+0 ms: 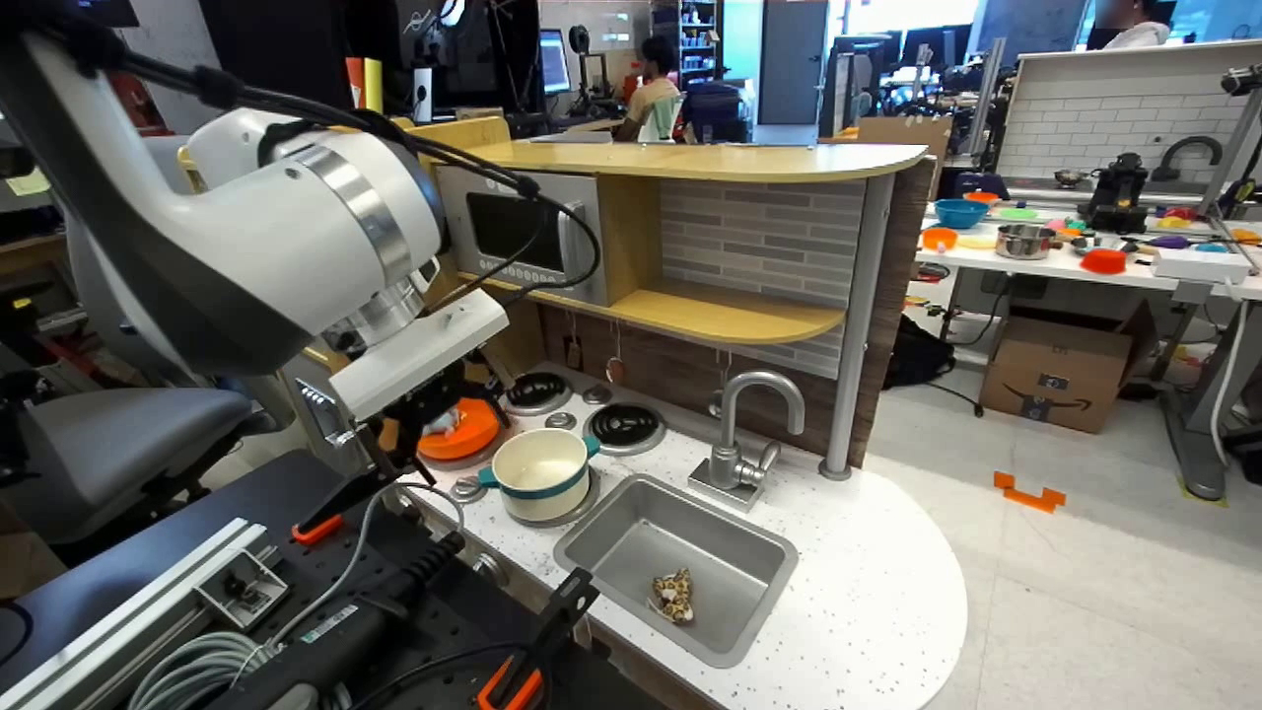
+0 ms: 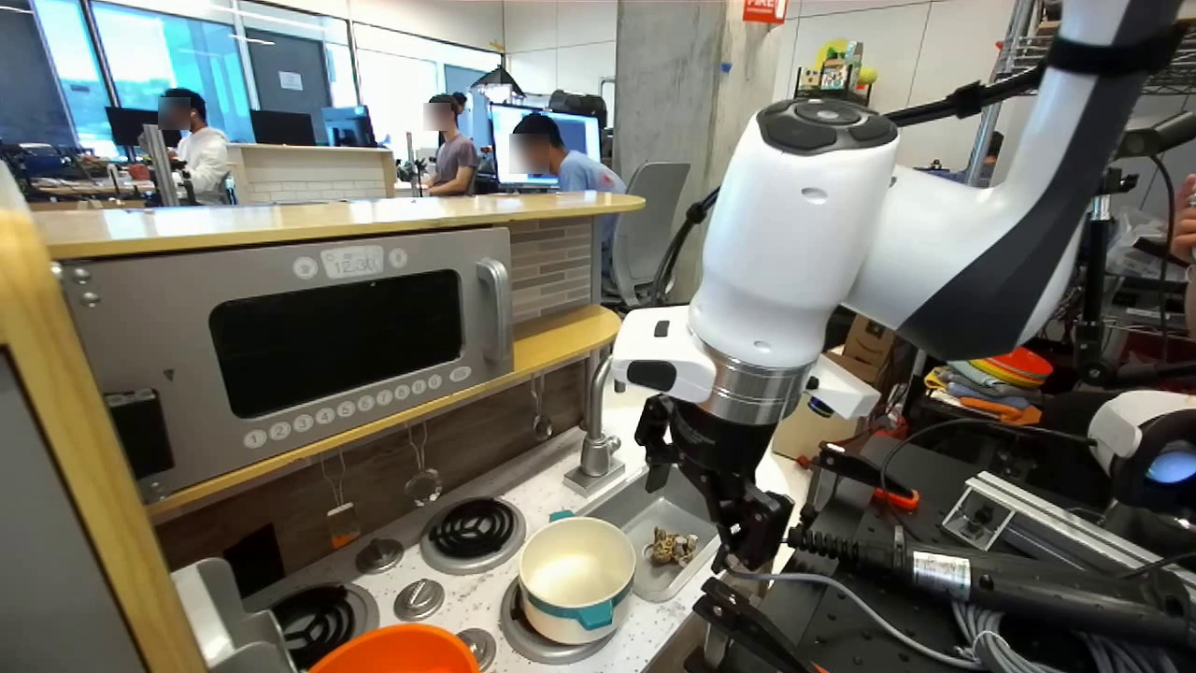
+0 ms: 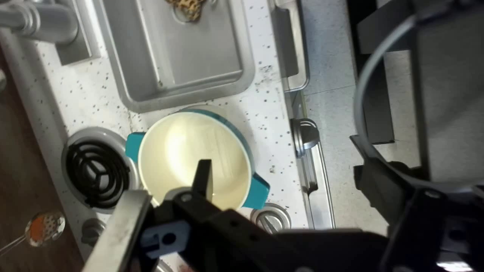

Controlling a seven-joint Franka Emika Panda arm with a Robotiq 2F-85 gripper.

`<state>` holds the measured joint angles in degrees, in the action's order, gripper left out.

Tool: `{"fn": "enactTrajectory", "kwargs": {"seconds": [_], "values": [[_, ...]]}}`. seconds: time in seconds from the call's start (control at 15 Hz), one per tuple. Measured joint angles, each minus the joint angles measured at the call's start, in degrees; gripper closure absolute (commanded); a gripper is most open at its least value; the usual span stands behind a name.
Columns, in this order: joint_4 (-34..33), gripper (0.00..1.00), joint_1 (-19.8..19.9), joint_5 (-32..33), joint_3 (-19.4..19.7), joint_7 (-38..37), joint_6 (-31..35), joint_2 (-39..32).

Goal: Turn the pot on the stove

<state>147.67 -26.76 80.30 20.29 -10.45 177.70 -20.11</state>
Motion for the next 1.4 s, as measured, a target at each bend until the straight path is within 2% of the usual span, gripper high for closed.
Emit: {"fn": "enactTrajectory", "kwargs": {"seconds": [0.27, 0.53, 0.73, 1.0, 1.27, 1.4], "values": [[7.2, 0.0, -0.01, -14.23, -3.02, -0.38, -3.22, 6.57], [11.61, 0.0, 0.02, -28.76, -6.23, -1.0, -5.63, 12.77], [11.21, 0.0, 0.03, -40.51, -9.49, -2.24, -8.34, 15.13], [10.83, 0.0, 0.01, -56.66, -12.23, -2.38, -15.13, 19.12], [8.49, 0.0, 5.74, -71.02, -20.73, -3.07, -26.34, 24.05], [6.51, 0.0, 7.97, -74.77, -23.57, -5.39, -31.16, 25.65]]}}
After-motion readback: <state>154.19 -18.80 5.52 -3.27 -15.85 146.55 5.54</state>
